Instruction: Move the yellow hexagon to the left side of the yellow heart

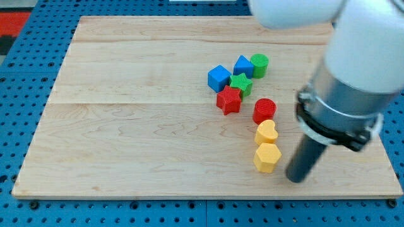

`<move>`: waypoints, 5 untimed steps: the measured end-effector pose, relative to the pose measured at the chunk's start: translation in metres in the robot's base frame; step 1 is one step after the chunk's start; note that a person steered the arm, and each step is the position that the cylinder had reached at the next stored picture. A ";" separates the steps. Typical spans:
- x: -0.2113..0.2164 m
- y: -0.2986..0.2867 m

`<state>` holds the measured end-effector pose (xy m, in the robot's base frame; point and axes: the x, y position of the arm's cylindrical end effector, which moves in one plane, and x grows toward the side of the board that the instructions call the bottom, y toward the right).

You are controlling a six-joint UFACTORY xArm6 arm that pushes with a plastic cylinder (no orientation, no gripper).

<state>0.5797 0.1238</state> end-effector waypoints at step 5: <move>-0.059 -0.022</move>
